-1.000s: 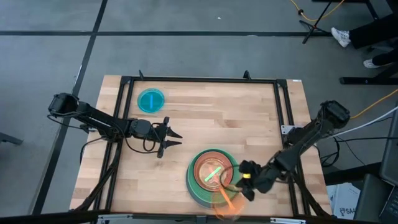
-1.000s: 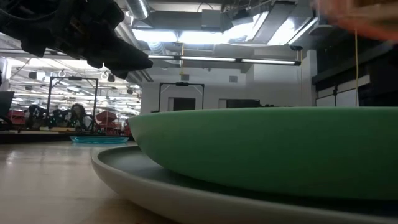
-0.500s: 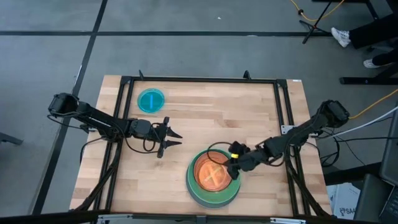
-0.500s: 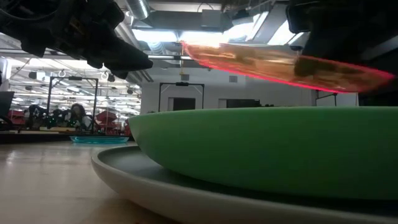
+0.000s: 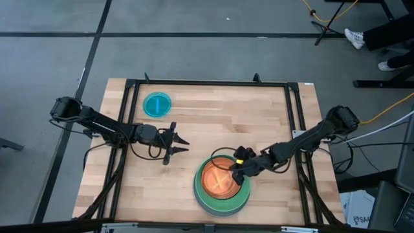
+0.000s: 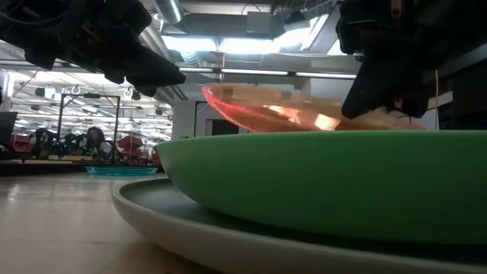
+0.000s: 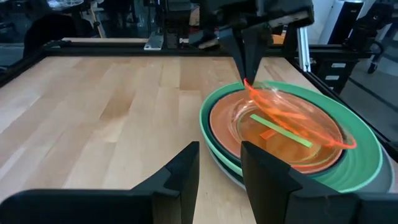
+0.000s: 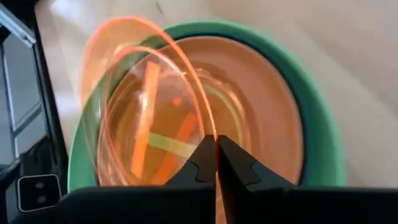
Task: Stack plastic plates
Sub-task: Stack the orange plate on top of the green plate, then stack the blue plate on top of the orange plate
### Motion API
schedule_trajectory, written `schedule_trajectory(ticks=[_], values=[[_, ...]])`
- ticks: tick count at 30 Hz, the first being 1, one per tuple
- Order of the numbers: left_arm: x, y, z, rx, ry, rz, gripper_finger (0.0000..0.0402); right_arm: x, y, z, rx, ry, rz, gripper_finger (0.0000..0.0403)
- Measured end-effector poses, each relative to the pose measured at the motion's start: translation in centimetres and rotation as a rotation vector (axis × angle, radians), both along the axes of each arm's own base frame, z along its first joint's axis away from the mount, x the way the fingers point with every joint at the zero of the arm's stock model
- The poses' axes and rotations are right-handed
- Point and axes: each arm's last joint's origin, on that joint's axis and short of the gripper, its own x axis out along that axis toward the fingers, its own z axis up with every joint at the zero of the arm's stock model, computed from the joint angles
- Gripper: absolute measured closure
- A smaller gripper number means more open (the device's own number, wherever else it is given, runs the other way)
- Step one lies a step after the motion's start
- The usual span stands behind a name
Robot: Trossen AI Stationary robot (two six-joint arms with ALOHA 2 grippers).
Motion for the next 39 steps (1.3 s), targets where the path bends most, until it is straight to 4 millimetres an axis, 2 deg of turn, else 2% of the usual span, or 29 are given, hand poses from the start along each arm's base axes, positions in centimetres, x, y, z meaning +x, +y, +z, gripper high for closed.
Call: schedule_trajectory(ticks=[7,13,16,21,24,28,31,35,39], values=[[0.0,0.0,0.0,0.0,0.0,0.0,0.029,0.3,0.1,-1.5,-0.032,0.048,-0.004,0.0403],[0.0,0.0,0.0,0.001,-0.001,0.003,0.029,0.4,0.2,-1.5,-0.029,0.046,-0.002,0.0399],[0.0,0.0,0.0,0.001,0.0,0.003,0.029,0.4,0.3,-1.5,-0.024,0.053,0.029,0.0379],[0.0,0.0,0.0,-0.017,0.001,0.006,0.029,0.4,0.1,-1.5,-0.099,0.037,0.024,0.0315],[0.0,0.0,0.0,-0.043,0.004,0.01,0.029,0.3,0.0,-1.2,-0.14,0.025,0.072,0.0281],[-0.1,-0.3,-0.1,-0.047,0.008,0.006,0.029,-0.3,-0.2,0.2,-0.159,-0.005,0.113,0.0254],[-0.1,-0.5,-0.1,-0.043,0.007,0.008,0.029,-1.0,-0.1,1.4,-0.211,-0.046,0.142,0.0247],[-0.1,-0.5,-0.2,-0.022,0.032,0.079,0.029,-1.8,0.6,2.5,-0.364,-0.12,0.157,0.0248],[0.4,-0.4,0.0,0.002,0.202,0.156,0.029,-2.9,2.0,2.9,-0.451,-0.164,0.174,0.0248]])
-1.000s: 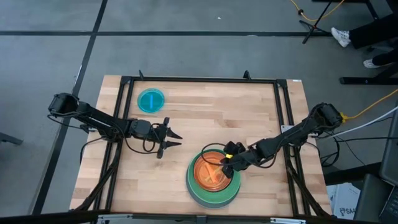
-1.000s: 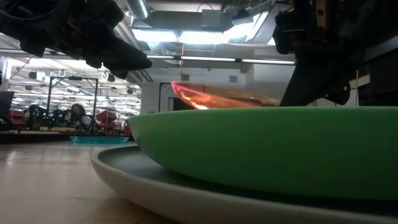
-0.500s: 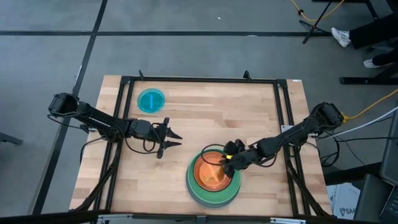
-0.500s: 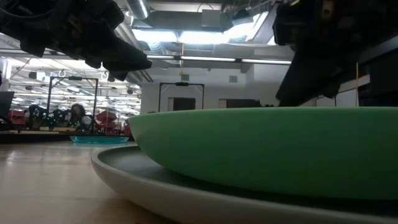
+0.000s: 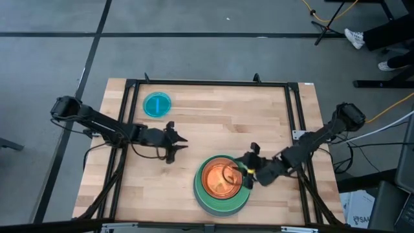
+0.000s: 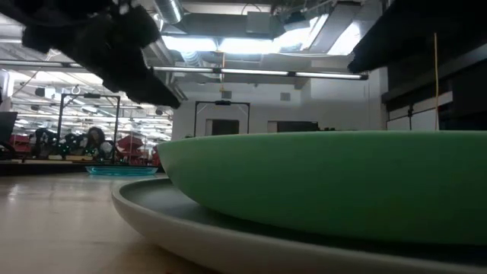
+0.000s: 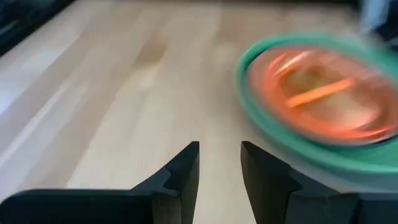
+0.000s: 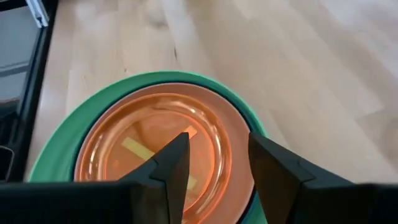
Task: Stack plastic plates
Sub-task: Stack the blue plate on top of the orange plate
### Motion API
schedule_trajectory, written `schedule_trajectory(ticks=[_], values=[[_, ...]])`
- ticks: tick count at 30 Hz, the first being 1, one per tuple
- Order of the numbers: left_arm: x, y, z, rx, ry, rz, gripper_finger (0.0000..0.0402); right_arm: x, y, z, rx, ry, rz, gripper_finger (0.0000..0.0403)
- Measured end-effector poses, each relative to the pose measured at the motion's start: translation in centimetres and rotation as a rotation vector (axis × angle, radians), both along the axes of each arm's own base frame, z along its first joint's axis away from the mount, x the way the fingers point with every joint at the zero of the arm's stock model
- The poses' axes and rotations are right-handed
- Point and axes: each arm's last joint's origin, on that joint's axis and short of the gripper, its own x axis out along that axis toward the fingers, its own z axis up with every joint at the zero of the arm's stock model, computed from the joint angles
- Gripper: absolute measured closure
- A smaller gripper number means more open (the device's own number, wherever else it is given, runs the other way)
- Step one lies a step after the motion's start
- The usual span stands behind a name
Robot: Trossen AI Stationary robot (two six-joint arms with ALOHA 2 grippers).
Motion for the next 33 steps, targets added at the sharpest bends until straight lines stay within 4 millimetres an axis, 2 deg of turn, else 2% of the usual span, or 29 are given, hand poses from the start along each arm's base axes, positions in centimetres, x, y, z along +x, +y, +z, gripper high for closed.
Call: schedule_trajectory(ticks=[5,9,16,23,33], values=[[0.3,1.1,1.6,0.057,0.272,0.194,0.029,-1.4,1.6,0.3,-0.163,-0.092,-0.045,0.0248],[-0.1,2.5,3.3,0.1,0.447,0.288,0.029,-1.8,1.7,0.6,-0.291,-0.155,-0.124,0.0248],[-0.5,6.0,3.9,0.089,0.532,0.404,0.0276,-1.1,1.0,0.5,-0.356,-0.186,-0.223,0.0248],[-1.1,10.1,2.4,0.081,0.673,0.547,0.0226,-0.6,1.6,-0.5,-0.335,-0.167,-0.189,0.0248],[-1.1,14.5,-1.8,-0.007,0.884,0.624,0.0228,-0.5,1.7,-0.6,-0.278,-0.16,-0.173,0.0248]])
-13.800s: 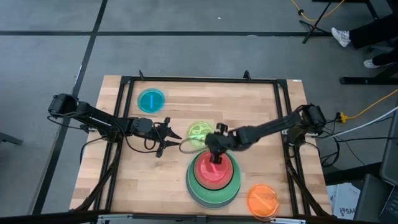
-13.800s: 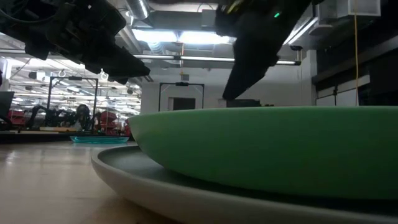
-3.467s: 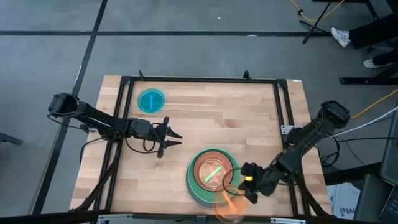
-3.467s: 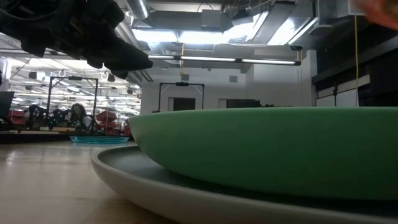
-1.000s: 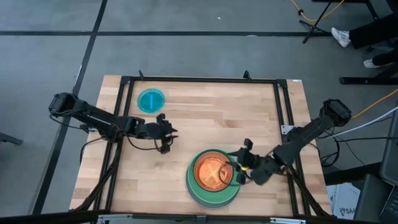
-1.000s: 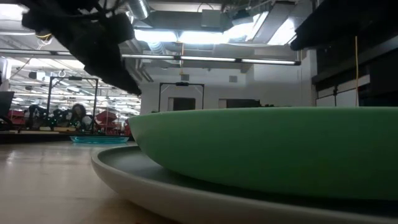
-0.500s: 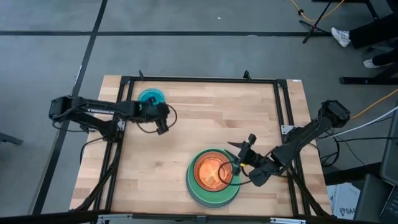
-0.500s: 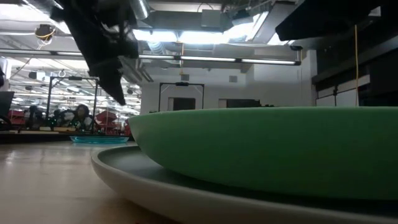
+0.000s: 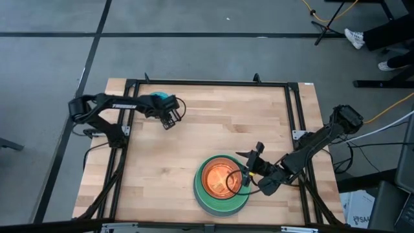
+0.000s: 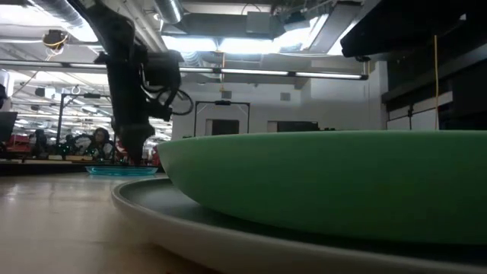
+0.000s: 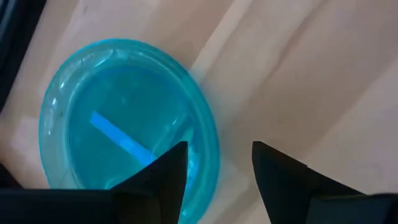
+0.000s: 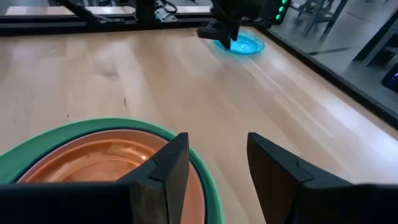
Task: Stack plastic plates
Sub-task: Stack the blue plate on top of the orange plate
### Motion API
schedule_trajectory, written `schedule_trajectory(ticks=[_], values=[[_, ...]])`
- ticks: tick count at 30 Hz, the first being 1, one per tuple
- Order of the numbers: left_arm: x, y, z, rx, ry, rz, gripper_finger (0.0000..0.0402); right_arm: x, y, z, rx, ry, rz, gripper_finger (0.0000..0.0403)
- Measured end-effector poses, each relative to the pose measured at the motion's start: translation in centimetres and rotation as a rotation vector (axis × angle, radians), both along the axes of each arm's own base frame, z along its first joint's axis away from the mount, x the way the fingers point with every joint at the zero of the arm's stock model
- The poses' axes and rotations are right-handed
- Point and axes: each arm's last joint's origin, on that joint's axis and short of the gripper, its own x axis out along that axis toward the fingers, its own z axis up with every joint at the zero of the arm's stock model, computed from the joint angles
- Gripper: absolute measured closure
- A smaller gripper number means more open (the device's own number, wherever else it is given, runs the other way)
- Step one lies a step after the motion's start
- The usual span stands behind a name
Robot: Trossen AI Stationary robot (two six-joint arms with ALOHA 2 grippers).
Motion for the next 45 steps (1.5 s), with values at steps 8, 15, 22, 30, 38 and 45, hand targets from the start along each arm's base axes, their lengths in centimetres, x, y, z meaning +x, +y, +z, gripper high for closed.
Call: schedule_trajectory(ticks=[8,15,22,30,38,45], values=[[-0.2,1.6,-1.8,-0.023,0.059,0.048,0.0229,0.0,0.0,0.0,-0.001,0.004,0.003,0.0248],[-0.1,2.3,-2.3,-0.012,0.062,0.044,0.0229,0.0,0.0,0.0,-0.004,0.006,0.001,0.0248],[-0.2,2.8,-2.3,-0.003,0.056,0.059,0.0255,0.0,0.0,0.0,-0.004,0.006,0.001,0.0248],[-0.1,2.7,-2.4,-0.027,0.042,0.033,0.0349,0.0,0.0,-0.1,-0.012,0.011,0.004,0.0248],[0.6,1.7,-2.4,-0.009,0.047,-0.014,0.0394,0.0,0.0,0.0,0.018,0.0,-0.003,0.0248],[2.0,-1.9,-1.3,0.005,0.028,-0.193,0.0399,0.0,0.0,0.0,0.038,-0.009,-0.011,0.0249]])
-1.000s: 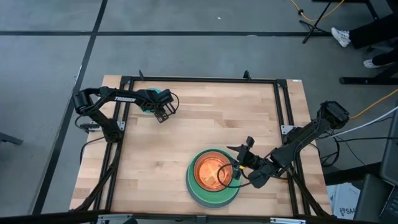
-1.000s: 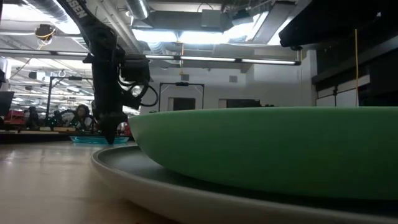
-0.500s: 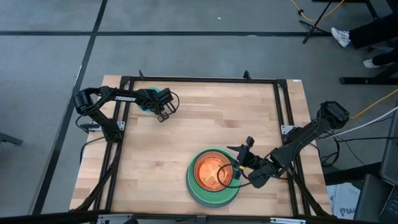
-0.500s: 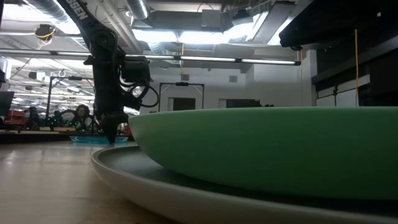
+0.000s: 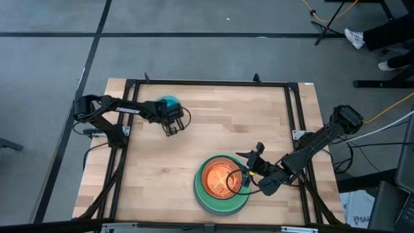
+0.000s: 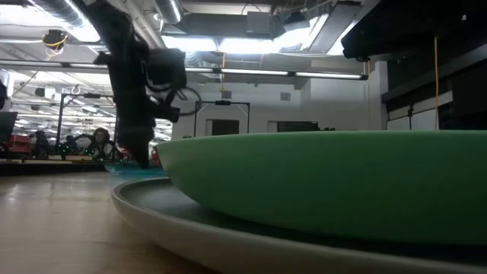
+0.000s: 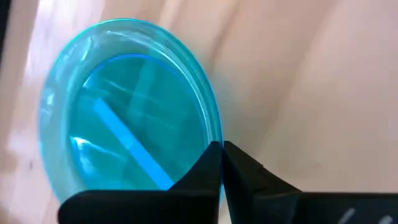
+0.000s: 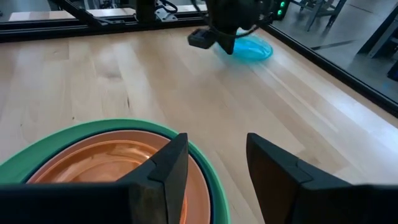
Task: Stack plastic plates
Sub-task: Stack the blue plate on top of the orange plate
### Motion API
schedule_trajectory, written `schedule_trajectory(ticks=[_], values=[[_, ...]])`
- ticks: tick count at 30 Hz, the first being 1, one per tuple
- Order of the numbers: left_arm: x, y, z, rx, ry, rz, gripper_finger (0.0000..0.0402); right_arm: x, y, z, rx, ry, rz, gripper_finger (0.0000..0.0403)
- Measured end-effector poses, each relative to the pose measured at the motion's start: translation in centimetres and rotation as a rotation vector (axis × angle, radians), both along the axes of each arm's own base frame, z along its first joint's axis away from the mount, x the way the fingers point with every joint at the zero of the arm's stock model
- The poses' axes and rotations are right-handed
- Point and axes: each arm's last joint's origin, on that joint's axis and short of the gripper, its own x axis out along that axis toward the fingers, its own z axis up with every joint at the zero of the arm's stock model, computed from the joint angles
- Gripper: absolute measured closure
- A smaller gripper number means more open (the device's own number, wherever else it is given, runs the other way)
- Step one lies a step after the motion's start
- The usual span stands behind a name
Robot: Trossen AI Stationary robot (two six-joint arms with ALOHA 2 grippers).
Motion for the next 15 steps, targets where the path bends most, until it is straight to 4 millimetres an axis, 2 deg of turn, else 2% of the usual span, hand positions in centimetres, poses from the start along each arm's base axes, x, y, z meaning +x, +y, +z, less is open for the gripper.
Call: schedule_trajectory(ticks=[8,15], values=[[1.4,-6.0,1.9,-0.001,-0.059,-0.376,0.0395,0.1,0.0,-0.2,0.033,-0.019,-0.029,0.0249],[1.7,-10.2,2.3,0.014,-0.097,-0.55,0.0394,0.3,0.1,-0.7,0.016,-0.02,-0.044,0.0249]])
